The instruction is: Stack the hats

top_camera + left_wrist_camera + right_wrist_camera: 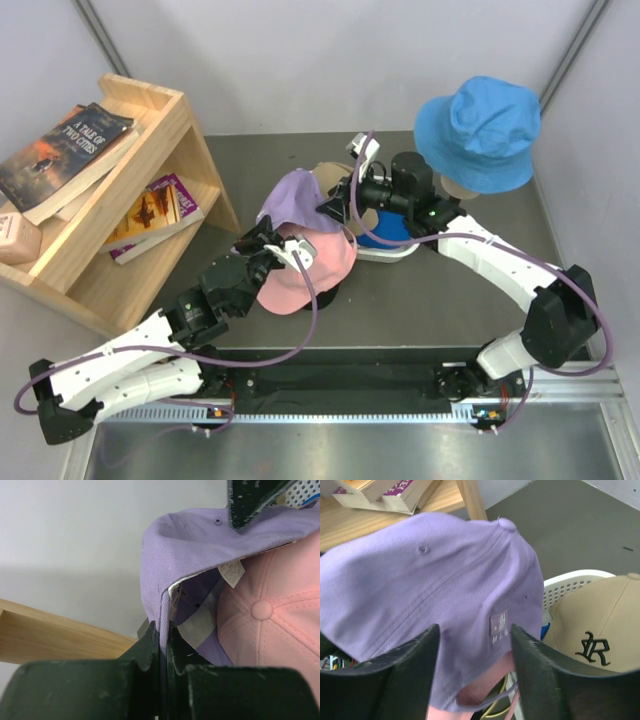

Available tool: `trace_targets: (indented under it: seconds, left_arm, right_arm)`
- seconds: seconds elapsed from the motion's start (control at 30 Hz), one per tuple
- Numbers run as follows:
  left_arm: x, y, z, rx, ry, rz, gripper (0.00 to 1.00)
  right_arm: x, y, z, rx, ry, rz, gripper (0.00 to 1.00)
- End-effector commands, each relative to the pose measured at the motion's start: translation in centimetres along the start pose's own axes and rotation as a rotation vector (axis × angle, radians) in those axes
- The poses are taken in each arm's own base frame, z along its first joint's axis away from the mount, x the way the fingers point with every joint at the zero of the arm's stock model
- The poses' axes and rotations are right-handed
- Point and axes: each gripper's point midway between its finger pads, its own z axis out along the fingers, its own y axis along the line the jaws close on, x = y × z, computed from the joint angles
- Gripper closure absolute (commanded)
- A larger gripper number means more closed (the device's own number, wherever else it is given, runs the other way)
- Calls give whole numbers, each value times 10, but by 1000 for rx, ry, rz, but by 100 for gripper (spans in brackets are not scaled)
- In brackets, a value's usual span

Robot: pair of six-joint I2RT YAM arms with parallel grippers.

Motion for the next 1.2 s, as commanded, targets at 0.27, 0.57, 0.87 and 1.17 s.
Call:
trace_targets:
  seconds: [0.27,0.57,0.87,1.17]
  left_arm:
    - [-9,9,-11,-17,-74,-76,100]
    - [-4,10,-31,73,-24,-188,45]
    - [2,-6,-57,237,50,-353,5]
    - [-61,2,-83,418,-150,-596,1]
  right_arm:
    - [-46,18,18,-33,-92,-151,100]
    - [-69,49,-11,11,-158,-229,100]
    - [-61,75,-28,29,-137,-231,100]
    - [-23,67,-33,94,-73,-241,100]
